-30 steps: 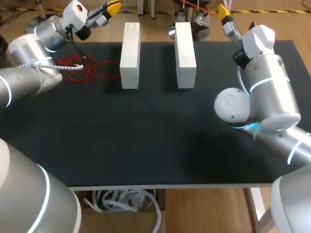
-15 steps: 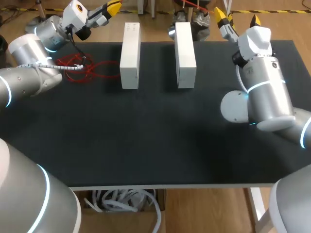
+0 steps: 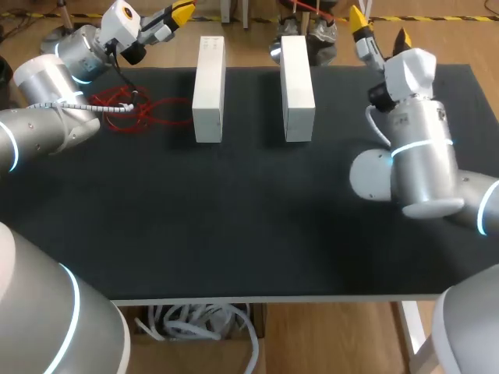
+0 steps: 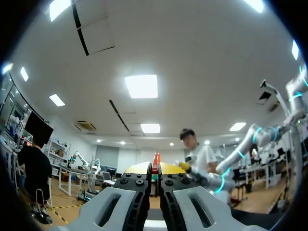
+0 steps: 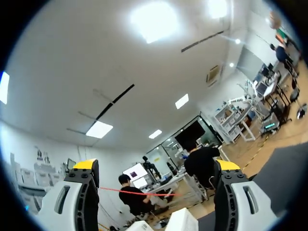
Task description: Grab the tape and strap the tape.
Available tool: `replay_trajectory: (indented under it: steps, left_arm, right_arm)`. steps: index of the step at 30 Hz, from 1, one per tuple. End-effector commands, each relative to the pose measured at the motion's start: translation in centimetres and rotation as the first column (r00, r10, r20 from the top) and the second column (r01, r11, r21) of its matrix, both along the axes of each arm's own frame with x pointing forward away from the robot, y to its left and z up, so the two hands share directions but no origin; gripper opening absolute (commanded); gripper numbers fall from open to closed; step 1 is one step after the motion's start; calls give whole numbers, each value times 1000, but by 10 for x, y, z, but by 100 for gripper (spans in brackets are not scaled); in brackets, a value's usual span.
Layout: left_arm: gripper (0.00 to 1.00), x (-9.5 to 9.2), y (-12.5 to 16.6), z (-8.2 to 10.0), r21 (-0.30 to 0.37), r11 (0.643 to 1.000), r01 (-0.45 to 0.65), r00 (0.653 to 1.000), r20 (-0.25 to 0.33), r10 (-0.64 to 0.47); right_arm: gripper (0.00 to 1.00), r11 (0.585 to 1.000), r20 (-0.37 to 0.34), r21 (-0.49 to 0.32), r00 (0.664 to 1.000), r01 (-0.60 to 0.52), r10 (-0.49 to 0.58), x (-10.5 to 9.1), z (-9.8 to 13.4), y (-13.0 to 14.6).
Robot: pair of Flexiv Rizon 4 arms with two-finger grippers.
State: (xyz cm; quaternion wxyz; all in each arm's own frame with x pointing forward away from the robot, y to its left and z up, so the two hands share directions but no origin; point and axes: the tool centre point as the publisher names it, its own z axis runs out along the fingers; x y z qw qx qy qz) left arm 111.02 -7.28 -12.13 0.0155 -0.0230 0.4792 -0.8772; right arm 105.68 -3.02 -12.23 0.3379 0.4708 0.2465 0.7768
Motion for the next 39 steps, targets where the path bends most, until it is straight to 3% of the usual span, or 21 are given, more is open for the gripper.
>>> replay_trajectory:
  steps: [1, 4, 9, 14, 20, 26, 29, 33, 36, 39]
  left_arm:
    - [0, -1, -1, 0, 0, 1000, -2, 1000, 0, 2]
    - [0, -1, -1, 0, 0, 1000, -2, 1000, 0, 2]
    - [0, -1, -1, 0, 0, 1000, -2, 1000, 0, 2]
    - [0, -1, -1, 0, 0, 1000, -2, 1000, 0, 2]
    - [0, -1, -1, 0, 0, 1000, -2, 1000, 0, 2]
    - [0, -1, -1, 0, 0, 1000, -2, 1000, 0, 2]
    - [0, -1, -1, 0, 0, 1000, -2, 1000, 0, 2]
    - [0, -1, -1, 0, 0, 1000, -2, 1000, 0, 2]
    - [0, -1, -1, 0, 0, 1000, -2, 1000, 0, 2]
    - [0, -1, -1, 0, 0, 1000, -2, 1000, 0, 2]
  right_arm:
    - [100, 940, 96, 327, 986, 99, -137, 1, -11, 11]
    - [100, 898, 91, 427, 983, 104, -157, -1, -11, 11]
    - [100, 795, 82, 598, 979, 103, -189, -3, -6, 16]
    - [100, 722, 88, 689, 982, 63, -170, -8, -1, 31]
    - [100, 685, 56, 726, 986, 67, -156, -9, -4, 39]
    - [100, 656, 70, 753, 984, 57, -166, -8, -1, 34]
    - [100, 633, 102, 774, 981, 28, -168, -8, -1, 32]
    - [100, 577, 211, 814, 958, -62, -195, -10, 0, 27]
    - [100, 572, 226, 817, 953, -73, -201, -10, -1, 25]
    - [100, 619, 141, 785, 978, -15, -156, -10, -8, 29]
